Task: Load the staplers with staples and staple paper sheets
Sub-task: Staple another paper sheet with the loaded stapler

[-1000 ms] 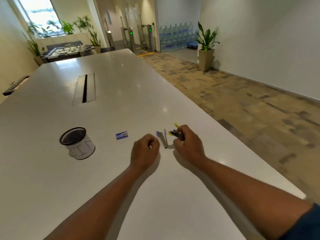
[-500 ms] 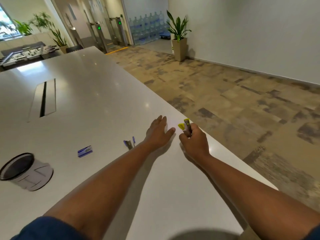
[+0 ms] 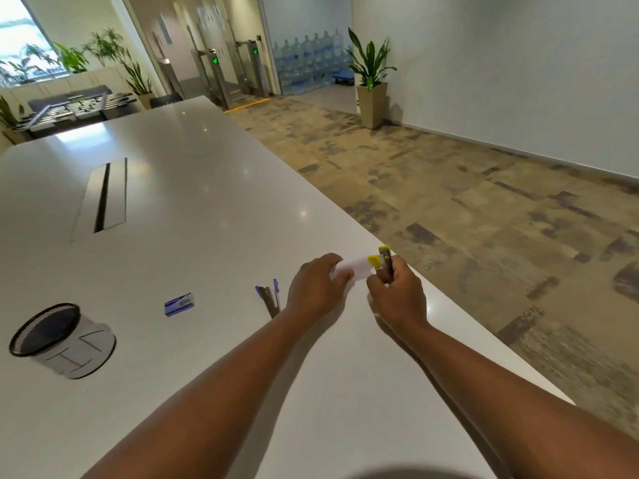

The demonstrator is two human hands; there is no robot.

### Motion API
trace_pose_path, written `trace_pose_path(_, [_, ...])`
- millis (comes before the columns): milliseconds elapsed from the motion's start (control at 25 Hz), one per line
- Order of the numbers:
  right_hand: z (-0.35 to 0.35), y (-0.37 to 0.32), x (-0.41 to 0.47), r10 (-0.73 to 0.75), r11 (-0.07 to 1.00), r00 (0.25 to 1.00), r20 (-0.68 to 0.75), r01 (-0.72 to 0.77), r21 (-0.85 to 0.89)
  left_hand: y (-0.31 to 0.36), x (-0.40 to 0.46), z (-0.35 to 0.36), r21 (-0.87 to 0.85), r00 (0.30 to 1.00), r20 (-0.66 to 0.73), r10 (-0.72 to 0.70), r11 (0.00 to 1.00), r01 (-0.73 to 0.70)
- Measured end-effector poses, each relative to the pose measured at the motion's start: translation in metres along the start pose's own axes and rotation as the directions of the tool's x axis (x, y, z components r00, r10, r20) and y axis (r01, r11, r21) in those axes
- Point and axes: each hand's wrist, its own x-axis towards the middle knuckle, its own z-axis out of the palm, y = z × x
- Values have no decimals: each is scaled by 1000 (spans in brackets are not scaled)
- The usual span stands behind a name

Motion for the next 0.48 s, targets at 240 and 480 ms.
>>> trace_pose_path(240, [33,-46,-18,68,918,987,146,-119,378,-38,-64,-69,-735,966,84,-246,639,227])
trace_pose_path(480, [111,-93,-80,-101,890,891,442,-117,441,-98,-114,-126,-814,925,106,-364,502,291])
